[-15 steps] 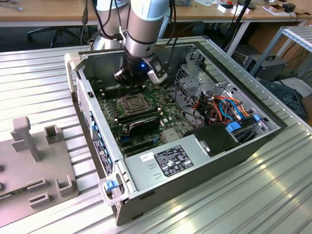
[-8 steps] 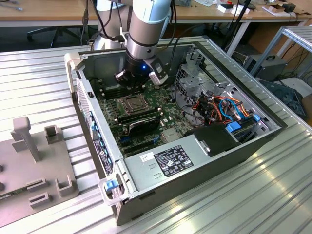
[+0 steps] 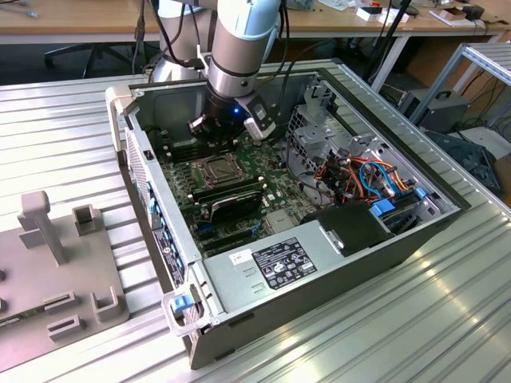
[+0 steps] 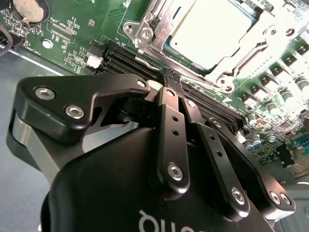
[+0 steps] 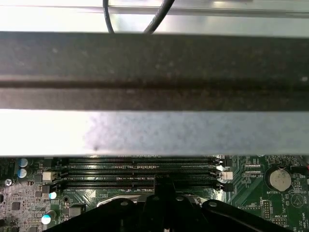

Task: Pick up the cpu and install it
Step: 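Install the first cpu locking lever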

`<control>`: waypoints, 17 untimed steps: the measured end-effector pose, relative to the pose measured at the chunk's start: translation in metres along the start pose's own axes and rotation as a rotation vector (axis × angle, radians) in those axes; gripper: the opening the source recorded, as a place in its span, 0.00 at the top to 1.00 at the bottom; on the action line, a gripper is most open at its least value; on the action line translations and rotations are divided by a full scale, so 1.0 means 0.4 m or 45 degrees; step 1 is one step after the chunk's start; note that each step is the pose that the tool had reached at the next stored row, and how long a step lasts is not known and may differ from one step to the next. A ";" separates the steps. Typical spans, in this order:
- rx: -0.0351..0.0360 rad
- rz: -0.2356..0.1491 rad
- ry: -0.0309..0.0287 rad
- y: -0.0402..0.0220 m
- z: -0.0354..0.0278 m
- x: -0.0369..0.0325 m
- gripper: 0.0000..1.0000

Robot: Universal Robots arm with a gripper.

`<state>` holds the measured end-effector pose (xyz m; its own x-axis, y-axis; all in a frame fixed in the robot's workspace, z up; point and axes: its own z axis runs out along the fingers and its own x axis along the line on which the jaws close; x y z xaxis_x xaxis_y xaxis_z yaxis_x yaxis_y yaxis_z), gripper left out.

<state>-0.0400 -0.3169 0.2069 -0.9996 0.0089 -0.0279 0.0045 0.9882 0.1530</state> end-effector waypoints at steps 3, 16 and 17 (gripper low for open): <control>0.0134 0.000 0.0000 0.001 0.002 0.000 0.89; 0.0536 -0.001 0.0000 0.020 0.014 0.001 0.89; 0.0563 -0.002 -0.0002 0.021 0.015 0.001 0.89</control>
<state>-0.0401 -0.3076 0.2023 -0.9996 0.0076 -0.0282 0.0045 0.9940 0.1092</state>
